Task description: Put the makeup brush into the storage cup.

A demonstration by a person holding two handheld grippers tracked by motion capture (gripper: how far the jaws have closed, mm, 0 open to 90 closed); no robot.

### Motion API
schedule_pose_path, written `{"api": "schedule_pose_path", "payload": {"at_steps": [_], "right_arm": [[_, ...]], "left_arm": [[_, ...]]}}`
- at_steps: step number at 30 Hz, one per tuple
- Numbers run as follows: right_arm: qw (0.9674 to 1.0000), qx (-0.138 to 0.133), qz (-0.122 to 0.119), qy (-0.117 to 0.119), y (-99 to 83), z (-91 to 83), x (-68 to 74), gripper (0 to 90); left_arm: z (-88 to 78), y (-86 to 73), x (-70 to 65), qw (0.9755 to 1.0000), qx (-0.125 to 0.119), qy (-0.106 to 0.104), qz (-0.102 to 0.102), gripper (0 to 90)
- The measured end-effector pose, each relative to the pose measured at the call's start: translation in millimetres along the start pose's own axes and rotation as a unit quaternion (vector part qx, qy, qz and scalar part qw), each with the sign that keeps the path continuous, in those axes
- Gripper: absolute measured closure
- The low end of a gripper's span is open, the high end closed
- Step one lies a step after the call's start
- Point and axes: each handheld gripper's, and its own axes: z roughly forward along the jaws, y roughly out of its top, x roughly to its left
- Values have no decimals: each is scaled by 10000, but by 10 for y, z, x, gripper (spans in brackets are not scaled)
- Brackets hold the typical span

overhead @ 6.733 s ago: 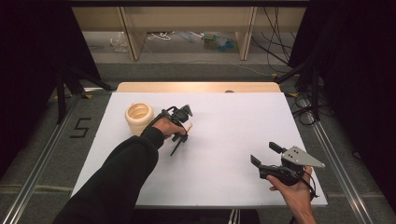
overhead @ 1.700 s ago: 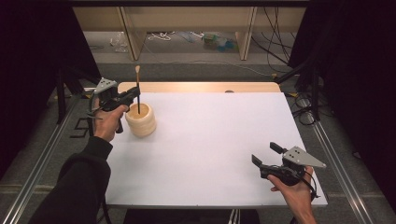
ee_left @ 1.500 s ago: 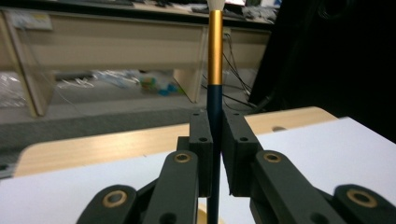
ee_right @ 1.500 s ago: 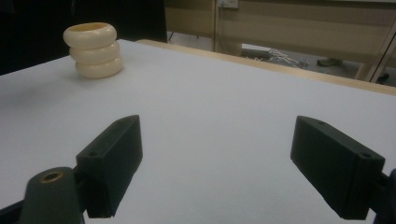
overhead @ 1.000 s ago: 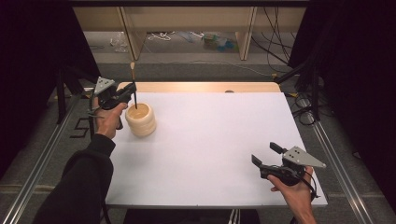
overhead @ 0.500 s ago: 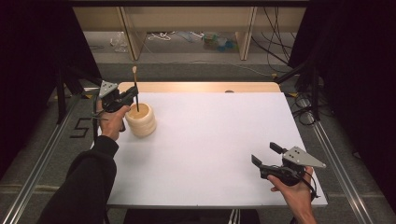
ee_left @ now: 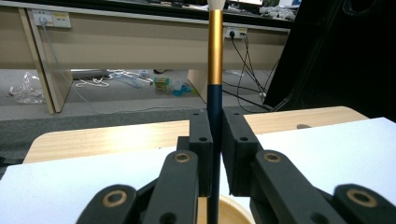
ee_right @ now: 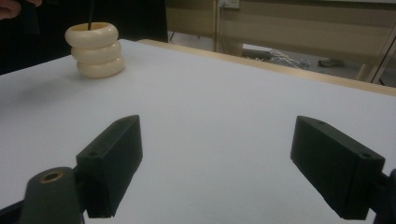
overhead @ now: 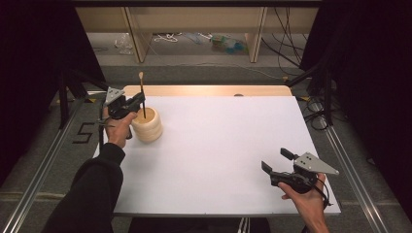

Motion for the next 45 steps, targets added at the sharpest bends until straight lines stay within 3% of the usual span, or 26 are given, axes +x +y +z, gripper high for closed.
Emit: {"api": "schedule_pose_path", "payload": {"at_steps": [24, 26, 32, 40, 45], "right_arm": [[9999, 101, -1, 20, 4, -14, -2, 177], [10000, 17, 12, 16, 0, -1, 0, 177], [9999, 110, 9, 35, 4, -13, -1, 177], [10000, 41, 7, 43, 1, 0, 1, 177], [9999, 111, 4, 43, 4, -10, 0, 177]], "left_arm": [[12, -169, 25, 9999, 141, -15, -79, 828], [22, -186, 28, 9998, 166, 0, -100, 828], [23, -251, 40, 9994, 306, 56, -119, 827], [17, -296, 42, 9985, 526, 40, -154, 820], [-10, -272, 13, 9980, 586, 186, -154, 664]]}}
